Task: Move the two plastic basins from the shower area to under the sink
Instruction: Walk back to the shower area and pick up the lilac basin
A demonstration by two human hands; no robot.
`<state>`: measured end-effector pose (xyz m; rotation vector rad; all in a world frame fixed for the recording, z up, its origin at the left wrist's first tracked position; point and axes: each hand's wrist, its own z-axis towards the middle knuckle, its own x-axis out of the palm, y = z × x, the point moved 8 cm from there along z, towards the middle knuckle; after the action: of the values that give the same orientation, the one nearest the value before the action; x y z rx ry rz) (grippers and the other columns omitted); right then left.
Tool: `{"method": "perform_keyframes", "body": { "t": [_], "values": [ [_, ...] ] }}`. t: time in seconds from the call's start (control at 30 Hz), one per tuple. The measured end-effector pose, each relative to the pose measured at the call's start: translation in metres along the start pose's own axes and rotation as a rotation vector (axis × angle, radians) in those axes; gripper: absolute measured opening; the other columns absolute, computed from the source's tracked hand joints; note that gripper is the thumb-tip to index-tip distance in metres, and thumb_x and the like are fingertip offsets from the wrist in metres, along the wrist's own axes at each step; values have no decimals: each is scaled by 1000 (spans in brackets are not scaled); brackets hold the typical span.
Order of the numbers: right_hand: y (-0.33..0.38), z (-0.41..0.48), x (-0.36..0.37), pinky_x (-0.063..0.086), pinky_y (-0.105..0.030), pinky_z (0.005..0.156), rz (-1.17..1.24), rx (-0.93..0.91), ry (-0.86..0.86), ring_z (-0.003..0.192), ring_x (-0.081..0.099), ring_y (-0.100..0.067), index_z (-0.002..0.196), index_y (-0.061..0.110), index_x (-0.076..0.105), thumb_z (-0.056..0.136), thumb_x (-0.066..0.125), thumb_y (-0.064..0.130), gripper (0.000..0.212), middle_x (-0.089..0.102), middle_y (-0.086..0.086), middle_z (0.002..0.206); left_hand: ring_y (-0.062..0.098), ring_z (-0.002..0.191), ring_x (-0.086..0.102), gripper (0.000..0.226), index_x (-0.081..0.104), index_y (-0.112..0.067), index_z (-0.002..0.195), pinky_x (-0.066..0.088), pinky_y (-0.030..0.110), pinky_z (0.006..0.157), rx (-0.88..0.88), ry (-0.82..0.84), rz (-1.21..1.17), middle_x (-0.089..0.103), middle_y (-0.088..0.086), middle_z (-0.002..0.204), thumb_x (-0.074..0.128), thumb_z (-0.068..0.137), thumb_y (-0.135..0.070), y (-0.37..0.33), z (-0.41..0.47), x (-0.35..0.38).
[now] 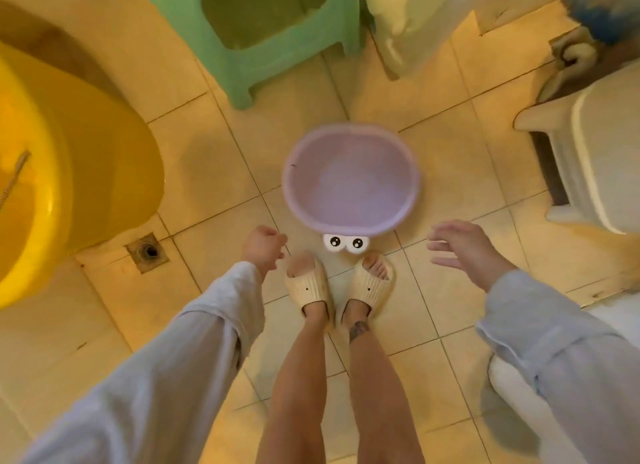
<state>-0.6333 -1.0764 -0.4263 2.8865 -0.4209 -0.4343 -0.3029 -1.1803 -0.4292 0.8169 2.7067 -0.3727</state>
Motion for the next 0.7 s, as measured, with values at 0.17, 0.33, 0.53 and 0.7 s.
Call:
{"method": "perform_keyframes", "body": {
  "t": [0.17, 0.33, 0.53, 0.7],
  "values": [
    [-13, 140, 24, 49, -50, 88, 51, 105, -17, 121, 45, -27, 141, 22, 33, 81, 69, 21, 71, 44, -5, 129, 33, 111, 54, 77, 22, -3, 145, 47, 39, 85, 19, -121, 4, 49, 19, 136, 60, 82, -25, -10, 134, 31],
    [-33, 214, 46, 46, -46, 93, 113, 30, -64, 115, 55, -30, 136, 11, 40, 82, 66, 8, 60, 53, -14, 136, 25, 94, 52, 66, 34, -4, 141, 41, 34, 75, -4, -98, -196, 53, 12, 122, 60, 83, -23, -5, 205, 54],
    [-53, 197, 49, 50, -44, 85, 308, 22, -23, 105, 60, -30, 119, 12, 54, 83, 62, -3, 40, 61, -14, 124, 27, 95, 54, 43, 49, -3, 127, 48, 34, 69, 3, -16, -350, 56, 9, 110, 52, 84, -5, 0, 193, 57],
    [-53, 111, 28, 48, -44, 91, 351, 51, -21, 103, 59, -29, 127, 7, 53, 83, 59, -7, 47, 61, -16, 122, 31, 95, 53, 32, 52, -6, 116, 49, 38, 77, -51, 4, -311, 56, 11, 108, 51, 84, -6, 19, 105, 34]
  ]
}}
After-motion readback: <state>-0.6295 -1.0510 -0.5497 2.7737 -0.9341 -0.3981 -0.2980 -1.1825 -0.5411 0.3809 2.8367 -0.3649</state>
